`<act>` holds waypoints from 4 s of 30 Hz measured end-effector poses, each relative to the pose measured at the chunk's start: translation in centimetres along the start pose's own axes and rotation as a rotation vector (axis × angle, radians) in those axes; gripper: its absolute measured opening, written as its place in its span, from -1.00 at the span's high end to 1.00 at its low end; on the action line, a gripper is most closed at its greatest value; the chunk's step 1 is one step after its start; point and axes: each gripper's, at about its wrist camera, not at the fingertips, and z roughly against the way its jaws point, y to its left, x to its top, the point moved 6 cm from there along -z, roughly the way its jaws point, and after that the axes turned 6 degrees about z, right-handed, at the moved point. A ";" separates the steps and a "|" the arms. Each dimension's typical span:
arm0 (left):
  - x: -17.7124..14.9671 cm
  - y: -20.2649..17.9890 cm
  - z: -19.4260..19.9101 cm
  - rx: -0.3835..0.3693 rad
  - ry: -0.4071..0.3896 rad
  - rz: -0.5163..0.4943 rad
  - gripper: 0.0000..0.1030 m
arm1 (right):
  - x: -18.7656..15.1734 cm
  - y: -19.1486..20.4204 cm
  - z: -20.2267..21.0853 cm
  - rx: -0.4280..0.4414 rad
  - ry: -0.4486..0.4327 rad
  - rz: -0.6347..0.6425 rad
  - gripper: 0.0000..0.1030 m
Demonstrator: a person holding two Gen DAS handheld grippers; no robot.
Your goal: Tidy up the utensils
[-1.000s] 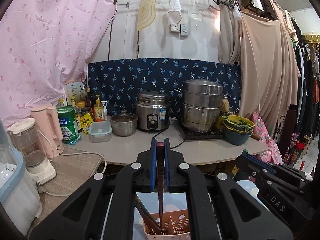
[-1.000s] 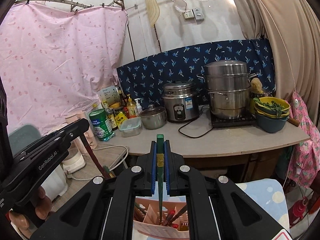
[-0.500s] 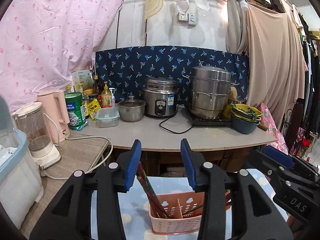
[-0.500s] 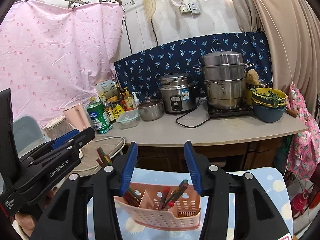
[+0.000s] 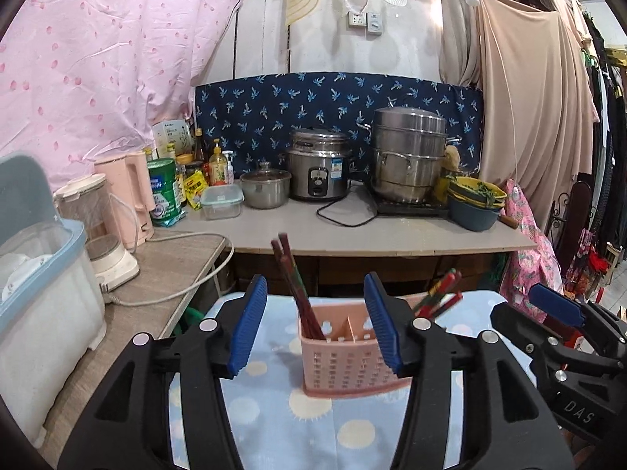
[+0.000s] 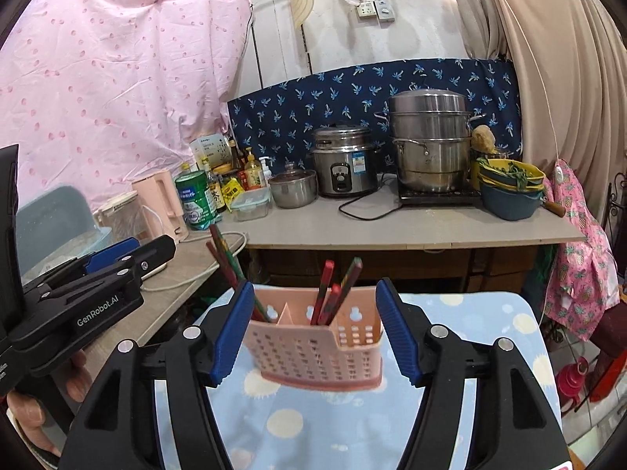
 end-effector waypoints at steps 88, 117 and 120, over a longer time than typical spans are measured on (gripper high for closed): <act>-15.7 1.0 8.2 0.093 0.196 -0.001 -0.86 | -15.1 2.6 8.7 -0.096 0.160 0.071 -0.89; -15.8 1.0 7.1 0.127 0.199 -0.043 -0.86 | -15.7 2.3 7.3 -0.096 0.186 0.065 -0.89; -15.7 0.9 7.1 0.134 0.195 -0.048 -0.86 | -15.7 1.9 7.1 -0.103 0.187 0.061 -0.89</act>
